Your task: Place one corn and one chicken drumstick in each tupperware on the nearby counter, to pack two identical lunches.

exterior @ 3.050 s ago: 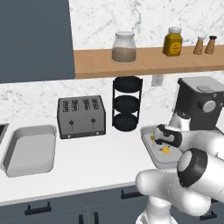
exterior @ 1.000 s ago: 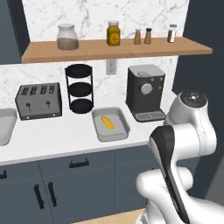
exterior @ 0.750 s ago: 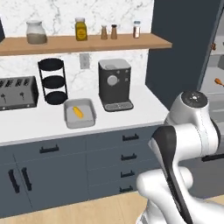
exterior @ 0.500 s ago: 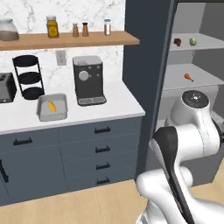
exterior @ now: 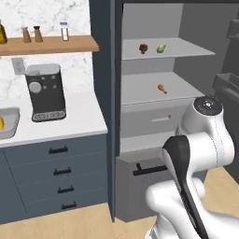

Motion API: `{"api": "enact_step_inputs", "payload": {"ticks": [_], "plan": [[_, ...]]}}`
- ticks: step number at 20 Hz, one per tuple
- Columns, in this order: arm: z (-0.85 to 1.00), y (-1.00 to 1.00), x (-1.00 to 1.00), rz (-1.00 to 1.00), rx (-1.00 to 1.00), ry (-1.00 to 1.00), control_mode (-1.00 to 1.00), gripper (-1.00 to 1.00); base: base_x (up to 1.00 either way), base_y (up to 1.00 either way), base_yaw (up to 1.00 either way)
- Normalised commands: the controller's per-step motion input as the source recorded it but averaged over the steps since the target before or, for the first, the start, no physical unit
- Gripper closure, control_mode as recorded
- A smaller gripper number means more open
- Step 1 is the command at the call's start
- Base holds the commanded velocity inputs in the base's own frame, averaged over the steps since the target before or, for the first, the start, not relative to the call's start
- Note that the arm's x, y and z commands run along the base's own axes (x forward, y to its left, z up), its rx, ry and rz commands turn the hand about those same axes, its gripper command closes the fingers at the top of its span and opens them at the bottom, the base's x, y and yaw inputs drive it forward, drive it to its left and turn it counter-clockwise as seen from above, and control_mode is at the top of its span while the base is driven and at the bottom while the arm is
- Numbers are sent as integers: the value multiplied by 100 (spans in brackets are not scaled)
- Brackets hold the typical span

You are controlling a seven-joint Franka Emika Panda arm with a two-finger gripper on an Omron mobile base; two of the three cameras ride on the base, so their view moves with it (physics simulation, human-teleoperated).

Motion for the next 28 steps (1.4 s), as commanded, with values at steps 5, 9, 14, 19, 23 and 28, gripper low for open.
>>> {"api": "enact_step_inputs", "payload": {"ticks": [5, 9, 14, 19, 23, 28], "plan": [[0, 0, 0, 0, 0, 0, 100, -100, 90, -76, 3], [0, 0, 0, 0, 0, 0, 100, -100, 100, -28, 1], [-8, 0, 8, 0, 0, -4, -100, -100, 64, 0, 0], [-45, -39, 46, 0, 1, -12, -100, -100, 0, 0, 0], [-51, -75, 66, -2, 15, -8, -100, -100, 0, 0, 0], [-21, -41, 97, -9, 32, -1, -100, -100, 0, 0, 0]]}}
